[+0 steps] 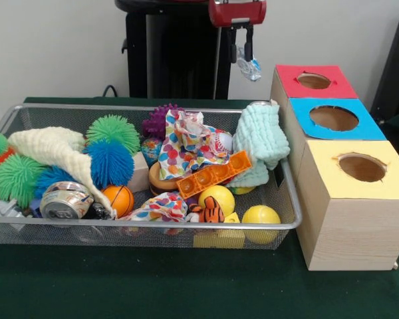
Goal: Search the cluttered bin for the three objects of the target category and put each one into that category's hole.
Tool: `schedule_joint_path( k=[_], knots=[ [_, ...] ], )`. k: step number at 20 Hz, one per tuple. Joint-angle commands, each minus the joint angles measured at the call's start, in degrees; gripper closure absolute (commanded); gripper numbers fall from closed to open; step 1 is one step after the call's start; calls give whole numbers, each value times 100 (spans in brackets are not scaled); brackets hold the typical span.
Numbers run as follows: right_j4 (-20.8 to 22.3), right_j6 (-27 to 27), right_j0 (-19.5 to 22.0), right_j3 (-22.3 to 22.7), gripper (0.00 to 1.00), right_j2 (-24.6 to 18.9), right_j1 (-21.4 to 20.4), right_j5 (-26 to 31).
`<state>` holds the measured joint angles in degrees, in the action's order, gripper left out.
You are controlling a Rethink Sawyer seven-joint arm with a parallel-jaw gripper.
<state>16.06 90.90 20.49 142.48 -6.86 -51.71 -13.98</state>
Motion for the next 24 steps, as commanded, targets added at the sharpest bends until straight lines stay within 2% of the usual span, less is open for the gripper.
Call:
schedule_joint_path(
  k=[1, 8, 14, 20, 24],
  knots=[
    [-651, 1692, -342, -241, 100, 183, 584, -503],
    [-1173, 1845, -934, -298, 100, 170, 889, -880],
    [-1780, 1831, -1483, -231, 100, 226, 466, -554],
    [-2015, 1872, -1743, -431, 100, 176, 711, -709],
    [-2212, 1867, -1947, -319, 100, 312, 326, -387]
  ],
)
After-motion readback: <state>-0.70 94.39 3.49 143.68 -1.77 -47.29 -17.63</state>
